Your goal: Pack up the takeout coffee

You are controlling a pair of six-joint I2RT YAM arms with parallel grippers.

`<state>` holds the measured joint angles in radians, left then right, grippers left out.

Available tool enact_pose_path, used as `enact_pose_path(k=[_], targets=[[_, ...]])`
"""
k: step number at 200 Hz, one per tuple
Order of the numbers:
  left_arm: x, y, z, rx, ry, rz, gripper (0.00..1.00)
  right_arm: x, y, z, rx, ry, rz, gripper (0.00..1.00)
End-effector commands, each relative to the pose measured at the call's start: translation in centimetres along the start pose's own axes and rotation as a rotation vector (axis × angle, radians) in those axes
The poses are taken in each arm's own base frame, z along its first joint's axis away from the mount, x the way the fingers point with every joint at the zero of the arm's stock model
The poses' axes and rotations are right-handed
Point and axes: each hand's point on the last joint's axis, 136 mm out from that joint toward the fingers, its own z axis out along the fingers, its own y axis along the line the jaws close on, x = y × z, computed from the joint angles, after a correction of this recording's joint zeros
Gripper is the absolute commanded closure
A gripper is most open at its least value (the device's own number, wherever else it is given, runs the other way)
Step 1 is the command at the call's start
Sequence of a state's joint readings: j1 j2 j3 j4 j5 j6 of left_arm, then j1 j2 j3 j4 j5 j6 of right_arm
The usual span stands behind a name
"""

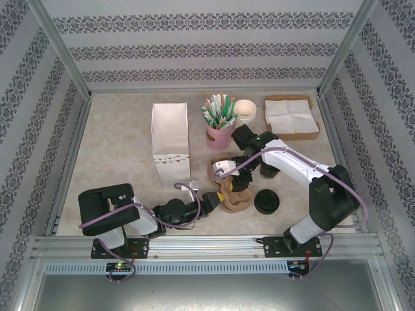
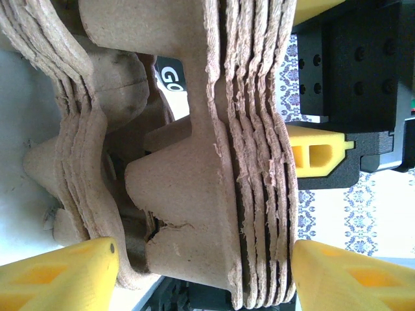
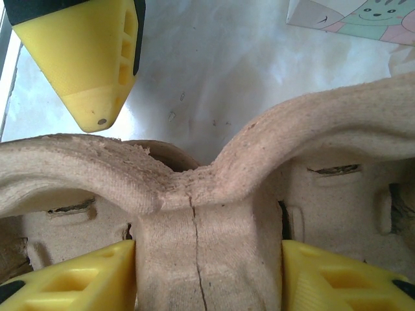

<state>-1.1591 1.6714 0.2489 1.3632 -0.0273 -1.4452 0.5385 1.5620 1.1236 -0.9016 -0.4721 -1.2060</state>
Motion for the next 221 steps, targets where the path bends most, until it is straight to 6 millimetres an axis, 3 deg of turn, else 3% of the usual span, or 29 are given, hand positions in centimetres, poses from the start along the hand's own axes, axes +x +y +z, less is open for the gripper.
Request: enact_pose_path(k=[1,77,147,221], targets=[[0.5,-1.3,0.2,0.057,0.012,-0.011,0.29,-1.0,0.8,-0.8,-0.021,-0.064,0.017,0.44],[0.5,1.1,0.2,-0.012,0.002,-0.019,0.29,-1.7,1.0,-1.7,-0.011,-0.103,0.024,0.44],[0.1,2.2,-0.3,-0.043,-0.022,-0.014,0.29,-2.7,1.4,-2.6,-0.014,-0.165,0.035,0.46],[-0.3,3.7,-0.7,-0.087,-0.046,-0.002,0.29,-2.5,2.1,-2.5,-0.031,-0.154,0.048,0.5]])
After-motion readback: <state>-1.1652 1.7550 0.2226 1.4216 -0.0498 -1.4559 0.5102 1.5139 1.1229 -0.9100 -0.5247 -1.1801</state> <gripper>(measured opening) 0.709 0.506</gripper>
